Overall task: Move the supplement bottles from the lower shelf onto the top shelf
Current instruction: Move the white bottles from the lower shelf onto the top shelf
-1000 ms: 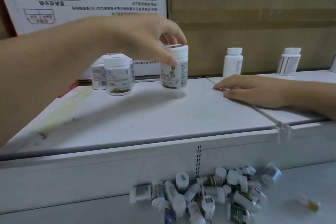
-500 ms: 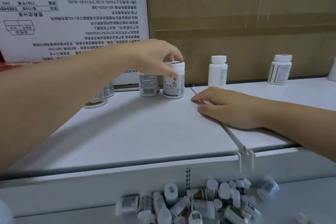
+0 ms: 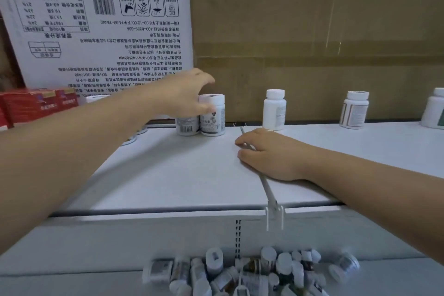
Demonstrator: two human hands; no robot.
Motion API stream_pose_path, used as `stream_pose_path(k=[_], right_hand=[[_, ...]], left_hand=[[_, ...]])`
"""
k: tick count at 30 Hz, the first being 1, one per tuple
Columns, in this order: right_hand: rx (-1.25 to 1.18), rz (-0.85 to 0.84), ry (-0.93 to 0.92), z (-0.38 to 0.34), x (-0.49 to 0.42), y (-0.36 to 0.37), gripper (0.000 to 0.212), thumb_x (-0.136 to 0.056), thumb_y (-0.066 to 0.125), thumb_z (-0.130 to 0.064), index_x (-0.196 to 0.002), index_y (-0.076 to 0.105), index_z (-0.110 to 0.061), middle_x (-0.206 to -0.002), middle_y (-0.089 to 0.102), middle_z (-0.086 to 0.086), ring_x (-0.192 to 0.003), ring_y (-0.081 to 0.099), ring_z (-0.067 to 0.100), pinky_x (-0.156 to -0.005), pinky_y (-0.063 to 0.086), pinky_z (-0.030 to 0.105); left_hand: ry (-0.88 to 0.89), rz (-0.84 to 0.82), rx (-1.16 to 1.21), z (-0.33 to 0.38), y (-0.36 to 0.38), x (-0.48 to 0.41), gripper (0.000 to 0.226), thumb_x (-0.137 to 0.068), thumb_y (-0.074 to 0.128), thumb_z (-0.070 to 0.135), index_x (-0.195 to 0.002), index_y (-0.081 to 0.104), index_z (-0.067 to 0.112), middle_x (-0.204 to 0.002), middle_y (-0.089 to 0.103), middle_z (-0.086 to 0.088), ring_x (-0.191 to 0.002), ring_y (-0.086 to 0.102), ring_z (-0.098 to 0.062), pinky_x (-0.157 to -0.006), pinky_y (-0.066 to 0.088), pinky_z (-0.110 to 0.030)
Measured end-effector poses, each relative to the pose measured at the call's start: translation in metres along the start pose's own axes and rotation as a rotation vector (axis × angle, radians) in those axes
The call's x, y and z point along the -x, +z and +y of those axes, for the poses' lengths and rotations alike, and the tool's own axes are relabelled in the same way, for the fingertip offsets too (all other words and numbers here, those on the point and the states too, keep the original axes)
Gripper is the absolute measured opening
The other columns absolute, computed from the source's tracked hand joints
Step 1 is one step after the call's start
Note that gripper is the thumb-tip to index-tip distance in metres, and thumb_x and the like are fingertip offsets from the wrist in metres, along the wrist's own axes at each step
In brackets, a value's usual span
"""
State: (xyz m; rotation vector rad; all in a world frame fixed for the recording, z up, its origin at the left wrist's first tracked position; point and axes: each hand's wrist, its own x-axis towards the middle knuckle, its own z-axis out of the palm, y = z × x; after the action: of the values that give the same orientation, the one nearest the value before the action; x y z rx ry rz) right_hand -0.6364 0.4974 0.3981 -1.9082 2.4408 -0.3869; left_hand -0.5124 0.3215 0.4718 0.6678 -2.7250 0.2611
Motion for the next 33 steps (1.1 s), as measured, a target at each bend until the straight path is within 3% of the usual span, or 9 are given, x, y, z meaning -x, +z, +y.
stream_pose_path(k=[3, 7, 12, 16, 19, 25, 27, 31, 33], right_hand=[[0.018, 0.039, 0.0, -0.002, 0.002, -0.002, 0.038, -0.095, 0.038, -0.04, -0.116, 0.059, -0.016, -0.118, 0.058, 0.004, -0.109, 0.054, 0.024, -0.098, 0.043, 0.043], [0.059, 0.108, 0.029, -0.009, 0.012, -0.007, 0.037, -0.093, 0.044, -0.043, -0.122, 0.058, -0.024, -0.122, 0.06, -0.003, -0.108, 0.054, 0.019, -0.089, 0.045, 0.032], [0.107, 0.142, 0.114, -0.023, 0.037, -0.02, 0.034, -0.094, 0.046, -0.04, -0.123, 0.057, -0.024, -0.127, 0.058, -0.002, -0.113, 0.052, 0.021, -0.089, 0.044, 0.033], [0.047, 0.226, 0.168, -0.04, 0.071, -0.022, 0.027, -0.092, 0.047, -0.038, -0.112, 0.063, -0.028, -0.121, 0.061, -0.004, -0.104, 0.054, 0.017, -0.087, 0.045, 0.032], [-0.005, 0.273, 0.192, -0.059, 0.099, -0.014, 0.027, -0.091, 0.049, -0.036, -0.113, 0.063, -0.029, -0.125, 0.06, -0.002, -0.108, 0.056, 0.019, -0.087, 0.046, 0.033], [-0.077, 0.465, 0.21, -0.107, 0.164, 0.019, 0.031, -0.091, 0.053, -0.038, -0.119, 0.061, -0.028, -0.124, 0.058, 0.001, -0.11, 0.055, 0.019, -0.085, 0.042, 0.032], [-0.104, 0.501, 0.226, -0.123, 0.186, 0.037, 0.032, -0.091, 0.053, -0.038, -0.12, 0.06, -0.028, -0.127, 0.056, -0.001, -0.115, 0.053, 0.018, -0.084, 0.036, 0.029], [-0.147, 0.492, 0.263, -0.146, 0.217, 0.09, 0.032, -0.091, 0.054, -0.036, -0.121, 0.061, -0.028, -0.126, 0.056, -0.004, -0.12, 0.049, 0.017, -0.087, 0.033, 0.027], [-0.175, 0.453, 0.303, -0.15, 0.22, 0.124, 0.031, -0.091, 0.055, -0.034, -0.12, 0.061, -0.026, -0.124, 0.056, -0.003, -0.119, 0.049, 0.018, -0.089, 0.034, 0.028]], left_hand=[[-0.051, 0.064, 0.013, 0.001, -0.01, 0.032, 0.064, -0.089, 0.06, 0.047, -0.144, 0.038, 0.023, -0.149, 0.039, 0.0, -0.132, 0.04, -0.02, -0.107, 0.035, -0.037], [-0.091, -0.046, 0.022, -0.003, -0.014, 0.087, 0.041, -0.092, 0.058, 0.041, -0.13, 0.053, 0.026, -0.129, 0.055, 0.003, -0.115, 0.052, -0.017, -0.092, 0.041, -0.03], [-0.157, -0.19, 0.056, -0.019, -0.009, 0.151, 0.04, -0.092, 0.053, 0.046, -0.129, 0.054, 0.031, -0.128, 0.057, 0.007, -0.113, 0.055, -0.013, -0.101, 0.044, -0.035], [-0.162, -0.12, 0.16, -0.033, -0.009, 0.197, 0.037, -0.092, 0.055, 0.044, -0.126, 0.056, 0.03, -0.127, 0.058, 0.009, -0.111, 0.056, -0.01, -0.096, 0.045, -0.031], [-0.15, -0.042, 0.163, -0.039, -0.009, 0.23, 0.038, -0.091, 0.056, 0.046, -0.125, 0.057, 0.029, -0.127, 0.057, 0.007, -0.112, 0.056, -0.013, -0.093, 0.043, -0.032], [-0.086, 0.182, 0.139, -0.051, -0.001, 0.31, 0.06, -0.082, 0.04, 0.061, -0.122, 0.06, 0.021, -0.125, 0.059, -0.001, -0.118, 0.052, -0.023, -0.1, 0.043, -0.048], [-0.118, 0.223, 0.156, -0.051, 0.011, 0.339, 0.051, -0.086, 0.046, 0.052, -0.122, 0.061, 0.019, -0.124, 0.058, -0.003, -0.116, 0.052, -0.026, -0.099, 0.043, -0.048], [-0.172, 0.146, 0.214, -0.055, 0.058, 0.387, 0.059, -0.082, 0.038, 0.057, -0.12, 0.062, 0.019, -0.122, 0.061, -0.004, -0.115, 0.055, -0.029, -0.098, 0.044, -0.048], [-0.234, 0.08, 0.27, -0.062, 0.086, 0.401, 0.051, -0.087, 0.045, 0.052, -0.122, 0.062, 0.019, -0.125, 0.06, -0.003, -0.118, 0.053, -0.028, -0.101, 0.041, -0.046]])
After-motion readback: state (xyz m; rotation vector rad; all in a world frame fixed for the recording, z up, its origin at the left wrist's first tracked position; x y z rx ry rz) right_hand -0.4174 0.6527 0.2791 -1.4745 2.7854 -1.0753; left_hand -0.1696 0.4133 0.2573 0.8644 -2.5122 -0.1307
